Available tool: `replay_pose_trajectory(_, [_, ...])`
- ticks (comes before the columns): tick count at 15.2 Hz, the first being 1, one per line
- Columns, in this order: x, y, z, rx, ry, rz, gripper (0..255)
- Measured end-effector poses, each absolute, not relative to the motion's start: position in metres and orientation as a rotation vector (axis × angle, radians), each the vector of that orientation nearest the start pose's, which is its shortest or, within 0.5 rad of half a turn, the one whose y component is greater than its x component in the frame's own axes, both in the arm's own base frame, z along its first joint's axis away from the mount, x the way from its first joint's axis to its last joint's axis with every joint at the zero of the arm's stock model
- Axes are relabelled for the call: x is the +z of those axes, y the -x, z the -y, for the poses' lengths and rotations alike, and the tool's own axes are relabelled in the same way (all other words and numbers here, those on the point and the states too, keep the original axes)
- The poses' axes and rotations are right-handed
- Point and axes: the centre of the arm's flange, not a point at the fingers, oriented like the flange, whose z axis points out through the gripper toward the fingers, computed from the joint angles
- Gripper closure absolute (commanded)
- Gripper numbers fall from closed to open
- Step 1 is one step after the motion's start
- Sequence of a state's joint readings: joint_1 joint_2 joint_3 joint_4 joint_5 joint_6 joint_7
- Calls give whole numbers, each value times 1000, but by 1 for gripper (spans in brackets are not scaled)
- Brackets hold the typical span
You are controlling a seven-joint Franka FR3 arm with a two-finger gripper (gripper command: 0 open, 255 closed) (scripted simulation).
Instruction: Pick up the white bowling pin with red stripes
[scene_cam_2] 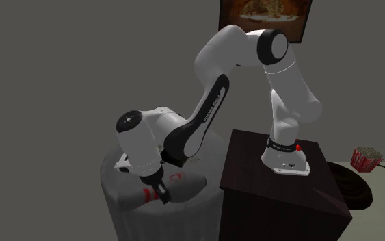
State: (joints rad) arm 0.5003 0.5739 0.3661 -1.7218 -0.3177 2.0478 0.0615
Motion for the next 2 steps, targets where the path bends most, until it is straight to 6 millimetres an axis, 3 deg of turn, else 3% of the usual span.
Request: replay_pose_trajectory(2, [264, -447, -466, 244, 2919, 1495, 255])
